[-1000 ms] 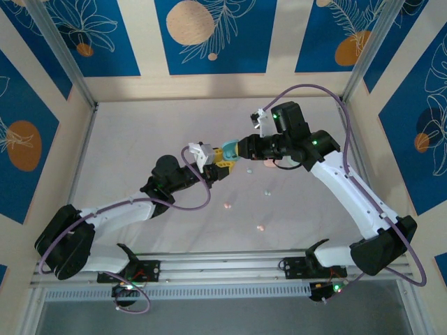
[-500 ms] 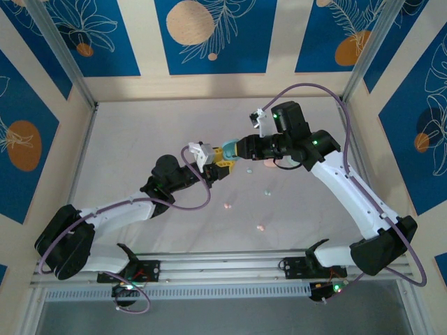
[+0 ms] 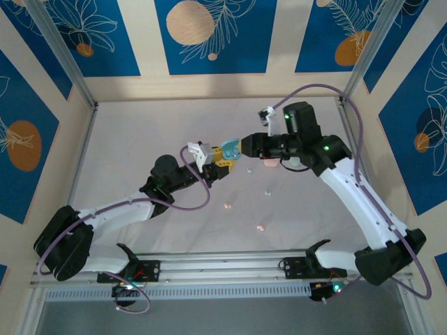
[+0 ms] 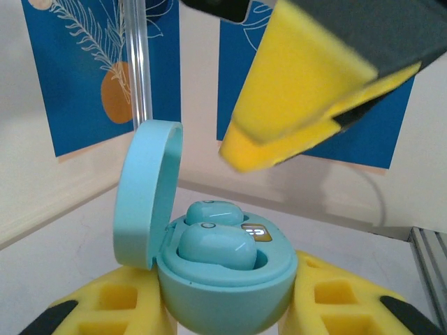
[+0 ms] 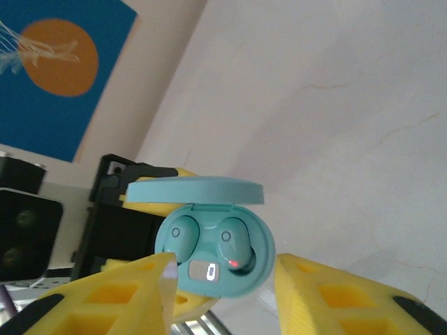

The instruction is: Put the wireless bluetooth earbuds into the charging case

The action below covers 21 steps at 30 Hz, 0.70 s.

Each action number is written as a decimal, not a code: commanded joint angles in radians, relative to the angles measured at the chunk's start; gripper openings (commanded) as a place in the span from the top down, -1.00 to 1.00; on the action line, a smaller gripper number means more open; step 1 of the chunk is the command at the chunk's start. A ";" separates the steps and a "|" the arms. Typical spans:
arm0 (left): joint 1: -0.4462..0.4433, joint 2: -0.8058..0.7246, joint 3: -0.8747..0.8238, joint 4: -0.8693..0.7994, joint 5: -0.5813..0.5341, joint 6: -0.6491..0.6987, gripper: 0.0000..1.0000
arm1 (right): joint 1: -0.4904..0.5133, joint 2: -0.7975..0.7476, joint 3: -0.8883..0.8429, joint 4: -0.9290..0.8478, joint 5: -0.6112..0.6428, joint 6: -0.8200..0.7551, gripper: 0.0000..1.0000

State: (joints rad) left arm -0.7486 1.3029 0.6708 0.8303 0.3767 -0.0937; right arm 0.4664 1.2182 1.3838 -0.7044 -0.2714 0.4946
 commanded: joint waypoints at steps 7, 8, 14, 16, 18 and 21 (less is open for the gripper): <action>-0.011 -0.072 0.012 -0.006 0.046 0.049 0.40 | -0.069 -0.031 0.002 0.093 -0.107 0.150 0.01; -0.012 -0.076 0.012 -0.011 0.051 0.051 0.40 | -0.072 -0.019 0.009 0.099 -0.119 0.161 -0.01; -0.011 -0.102 0.007 -0.040 0.070 0.049 0.40 | -0.063 0.066 0.066 0.123 -0.199 0.218 -0.10; -0.012 -0.113 0.004 -0.051 0.068 0.052 0.40 | -0.060 0.095 0.086 0.113 -0.210 0.222 -0.11; -0.012 -0.121 0.003 -0.058 0.068 0.055 0.40 | -0.054 0.114 0.095 0.109 -0.222 0.223 -0.13; -0.011 -0.126 0.003 -0.064 0.069 0.056 0.40 | -0.043 0.143 0.111 0.094 -0.234 0.214 -0.15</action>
State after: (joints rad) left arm -0.7486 1.2022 0.6704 0.7654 0.4191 -0.0624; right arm 0.4103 1.3457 1.4498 -0.5922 -0.4545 0.7002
